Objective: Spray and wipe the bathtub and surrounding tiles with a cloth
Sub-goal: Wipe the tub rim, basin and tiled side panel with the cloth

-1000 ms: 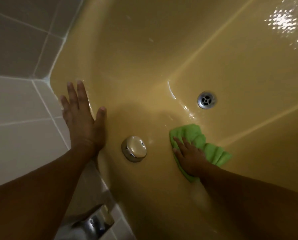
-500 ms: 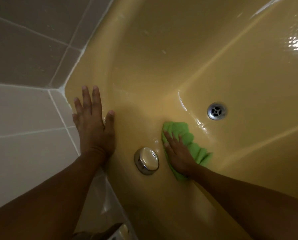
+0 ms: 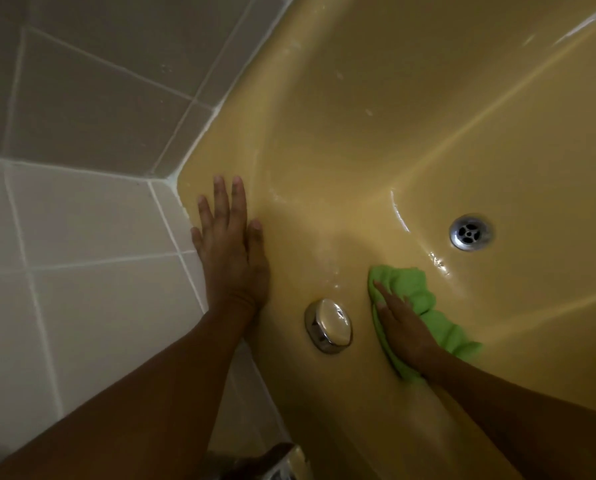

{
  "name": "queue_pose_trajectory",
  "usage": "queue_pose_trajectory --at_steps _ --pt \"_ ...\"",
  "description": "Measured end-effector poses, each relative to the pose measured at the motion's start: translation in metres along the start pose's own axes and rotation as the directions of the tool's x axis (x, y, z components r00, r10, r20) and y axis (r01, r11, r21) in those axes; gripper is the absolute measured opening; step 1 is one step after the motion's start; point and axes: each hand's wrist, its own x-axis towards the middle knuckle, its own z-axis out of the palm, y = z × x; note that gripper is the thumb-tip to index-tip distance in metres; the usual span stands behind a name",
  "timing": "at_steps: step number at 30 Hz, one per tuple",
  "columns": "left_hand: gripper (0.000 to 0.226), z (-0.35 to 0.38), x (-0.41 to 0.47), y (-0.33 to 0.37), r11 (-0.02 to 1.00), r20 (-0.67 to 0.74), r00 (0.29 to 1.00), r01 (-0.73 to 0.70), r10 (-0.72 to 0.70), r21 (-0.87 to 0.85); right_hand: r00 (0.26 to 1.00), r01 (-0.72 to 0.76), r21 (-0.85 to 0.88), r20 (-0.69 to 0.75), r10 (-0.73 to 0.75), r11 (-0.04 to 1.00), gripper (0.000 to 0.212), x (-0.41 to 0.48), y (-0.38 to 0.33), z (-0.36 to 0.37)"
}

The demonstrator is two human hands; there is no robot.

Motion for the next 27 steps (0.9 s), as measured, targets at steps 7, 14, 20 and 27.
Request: queue_pose_trajectory --at_steps 7,14,20,27 --pt "0.056 0.001 0.001 -0.001 1.000 -0.016 1.000 -0.013 0.012 -0.023 0.995 0.099 0.251 -0.011 -0.100 0.963 0.047 0.033 -0.091 0.011" --pt "0.057 -0.001 0.000 -0.004 0.997 -0.014 0.999 -0.033 0.032 -0.075 0.909 0.385 0.257 0.062 -0.413 0.886 0.050 0.035 -0.168 0.006" --pt "0.057 0.000 0.002 -0.005 0.993 -0.036 0.999 -0.014 0.010 -0.117 0.784 0.578 0.145 0.173 -0.596 0.803 0.049 0.017 -0.163 0.003" --pt "0.055 -0.001 0.017 -0.008 0.996 -0.043 0.999 -0.028 0.024 -0.083 0.878 0.450 0.040 0.163 -0.451 0.892 0.053 0.036 -0.115 0.007"
